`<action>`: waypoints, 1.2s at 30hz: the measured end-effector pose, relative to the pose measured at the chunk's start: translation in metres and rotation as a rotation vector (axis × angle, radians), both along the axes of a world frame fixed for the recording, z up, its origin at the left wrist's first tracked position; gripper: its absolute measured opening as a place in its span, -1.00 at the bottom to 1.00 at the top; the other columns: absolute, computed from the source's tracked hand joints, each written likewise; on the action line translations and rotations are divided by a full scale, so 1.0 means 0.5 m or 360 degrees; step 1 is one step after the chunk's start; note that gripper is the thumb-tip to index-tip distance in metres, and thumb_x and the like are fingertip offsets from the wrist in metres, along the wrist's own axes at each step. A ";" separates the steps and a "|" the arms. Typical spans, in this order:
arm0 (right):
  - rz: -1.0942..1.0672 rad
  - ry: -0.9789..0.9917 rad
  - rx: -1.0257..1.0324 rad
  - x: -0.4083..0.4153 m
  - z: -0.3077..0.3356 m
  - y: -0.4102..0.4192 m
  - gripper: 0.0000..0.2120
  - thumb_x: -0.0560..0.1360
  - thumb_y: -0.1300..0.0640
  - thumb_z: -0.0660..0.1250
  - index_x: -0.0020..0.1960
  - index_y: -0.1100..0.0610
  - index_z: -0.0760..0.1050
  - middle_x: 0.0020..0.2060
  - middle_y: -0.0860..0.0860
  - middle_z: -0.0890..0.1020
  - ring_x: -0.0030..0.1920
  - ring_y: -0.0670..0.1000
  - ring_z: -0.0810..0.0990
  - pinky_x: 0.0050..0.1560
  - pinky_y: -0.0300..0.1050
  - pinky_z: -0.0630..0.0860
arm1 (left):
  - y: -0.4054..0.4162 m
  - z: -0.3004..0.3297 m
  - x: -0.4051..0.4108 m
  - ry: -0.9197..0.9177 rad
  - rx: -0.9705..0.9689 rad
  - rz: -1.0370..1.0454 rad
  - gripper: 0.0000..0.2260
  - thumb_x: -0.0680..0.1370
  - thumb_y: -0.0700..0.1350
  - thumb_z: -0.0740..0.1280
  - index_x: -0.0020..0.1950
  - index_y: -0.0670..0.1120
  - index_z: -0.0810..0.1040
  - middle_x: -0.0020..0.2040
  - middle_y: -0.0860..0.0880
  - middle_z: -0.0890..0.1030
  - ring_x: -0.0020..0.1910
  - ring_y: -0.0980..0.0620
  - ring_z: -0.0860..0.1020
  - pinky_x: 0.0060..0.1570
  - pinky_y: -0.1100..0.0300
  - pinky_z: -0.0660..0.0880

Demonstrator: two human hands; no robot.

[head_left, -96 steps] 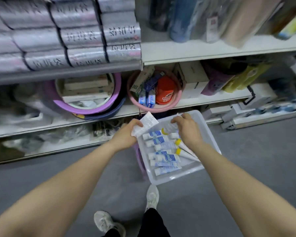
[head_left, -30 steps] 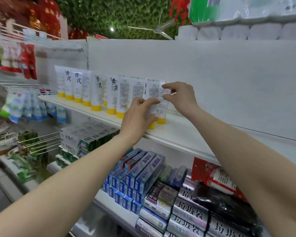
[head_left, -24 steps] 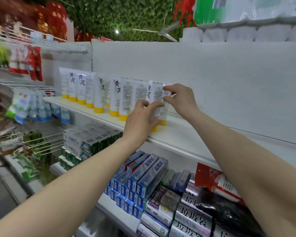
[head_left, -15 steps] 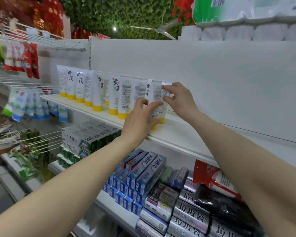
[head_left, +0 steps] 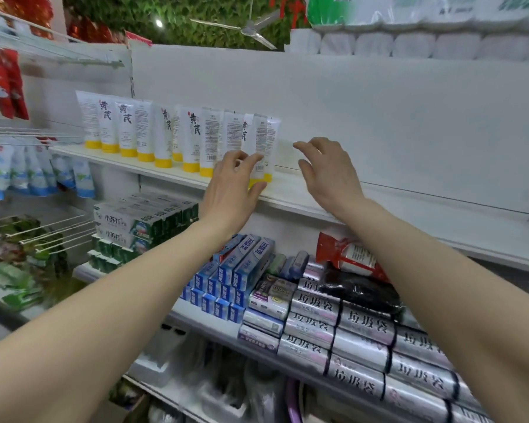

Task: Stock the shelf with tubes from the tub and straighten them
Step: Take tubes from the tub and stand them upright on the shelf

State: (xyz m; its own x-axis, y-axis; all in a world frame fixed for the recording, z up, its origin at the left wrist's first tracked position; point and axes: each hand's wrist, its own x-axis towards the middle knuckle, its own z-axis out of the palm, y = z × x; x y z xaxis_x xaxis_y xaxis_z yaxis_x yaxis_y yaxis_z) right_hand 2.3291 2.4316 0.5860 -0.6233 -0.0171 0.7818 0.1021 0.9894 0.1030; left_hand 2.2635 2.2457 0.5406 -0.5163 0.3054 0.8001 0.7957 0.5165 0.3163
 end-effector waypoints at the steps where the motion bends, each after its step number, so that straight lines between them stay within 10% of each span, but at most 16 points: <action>1: -0.0023 0.0005 0.0018 0.026 -0.013 -0.009 -0.65 0.60 0.12 0.15 0.37 0.09 0.43 0.22 0.16 0.51 0.19 0.23 0.45 0.12 0.09 0.38 | -0.007 -0.009 0.020 -0.0014 -0.0016 -0.0010 -0.57 0.58 0.01 0.30 0.43 0.02 0.36 0.34 -0.07 0.36 0.28 -0.07 0.36 0.18 0.06 0.39; 17: -0.0483 -0.0448 0.0064 0.548 -0.351 -0.043 -0.63 0.52 0.07 0.21 0.30 0.13 0.47 0.10 0.13 0.56 0.06 0.20 0.53 -0.02 0.06 0.45 | 0.038 -0.256 0.387 -0.0191 -0.0408 -0.0456 -0.55 0.55 -0.01 0.34 0.41 -0.03 0.36 0.32 -0.11 0.41 0.27 -0.14 0.39 0.17 -0.02 0.43; 36: -0.1107 -0.0988 -0.0692 1.155 -0.875 0.209 -0.58 0.50 0.05 0.11 0.28 0.14 0.47 0.02 0.15 0.58 -0.02 0.24 0.54 -0.10 0.06 0.44 | 0.377 -0.728 0.841 -0.0517 -0.1112 -0.1136 -0.50 0.47 -0.12 0.42 0.40 -0.09 0.40 0.28 -0.14 0.43 0.17 -0.21 0.45 0.12 -0.06 0.45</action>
State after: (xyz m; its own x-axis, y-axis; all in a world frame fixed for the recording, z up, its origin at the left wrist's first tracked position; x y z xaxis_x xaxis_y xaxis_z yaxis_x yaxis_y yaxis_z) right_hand 2.9066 2.5360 0.1486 -0.6832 0.7099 0.1708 0.7179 0.6958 -0.0201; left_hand 2.6840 2.4340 0.1765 -0.1928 0.9639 0.1838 0.9177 0.1108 0.3815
